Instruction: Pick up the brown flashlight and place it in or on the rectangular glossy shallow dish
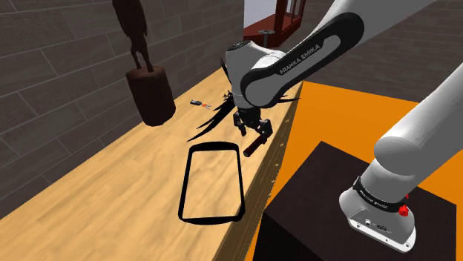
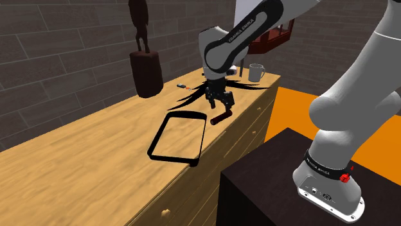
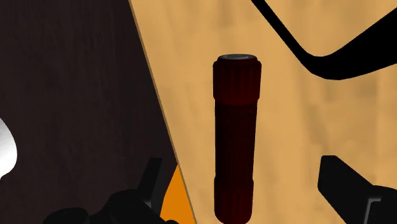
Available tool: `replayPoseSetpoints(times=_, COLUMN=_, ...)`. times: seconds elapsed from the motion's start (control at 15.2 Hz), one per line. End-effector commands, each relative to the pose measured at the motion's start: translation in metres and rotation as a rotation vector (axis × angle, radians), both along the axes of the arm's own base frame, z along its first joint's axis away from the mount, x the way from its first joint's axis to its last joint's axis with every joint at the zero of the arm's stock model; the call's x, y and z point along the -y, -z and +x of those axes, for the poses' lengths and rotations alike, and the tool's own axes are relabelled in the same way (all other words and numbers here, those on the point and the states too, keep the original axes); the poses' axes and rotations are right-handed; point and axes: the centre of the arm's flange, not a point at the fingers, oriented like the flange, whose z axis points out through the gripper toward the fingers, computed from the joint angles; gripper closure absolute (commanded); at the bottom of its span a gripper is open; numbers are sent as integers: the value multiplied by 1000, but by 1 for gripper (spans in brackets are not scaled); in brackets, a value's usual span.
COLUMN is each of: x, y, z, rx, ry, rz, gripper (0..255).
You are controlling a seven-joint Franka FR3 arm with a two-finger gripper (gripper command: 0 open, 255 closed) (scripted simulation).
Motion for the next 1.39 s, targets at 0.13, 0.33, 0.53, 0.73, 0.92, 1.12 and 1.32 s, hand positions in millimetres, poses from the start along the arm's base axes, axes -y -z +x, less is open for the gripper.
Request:
replayPoseSetpoints(times=0.13, x=2, y=22, z=-3, rx=1, ry=7, rz=-1, gripper=0)
replayPoseSetpoints(times=0.33, x=3, y=30, z=-4, rx=1, ry=7, rz=-1, gripper=0)
replayPoseSetpoints(times=0.53, x=3, y=30, z=-4, rx=1, ry=7, rz=-1, gripper=0)
replayPoseSetpoints(times=0.73, x=3, y=30, z=-4, rx=1, ry=7, rz=-1, gripper=0)
replayPoseSetpoints(times=0.92, x=3, y=30, z=-4, rx=1, ry=7, rz=-1, gripper=255)
replayPoseSetpoints(times=1.12, x=3, y=30, z=-4, rx=1, ry=7, rz=-1, gripper=255)
replayPoseSetpoints(times=1.32, x=3, y=30, z=-4, rx=1, ry=7, rz=-1, gripper=255)
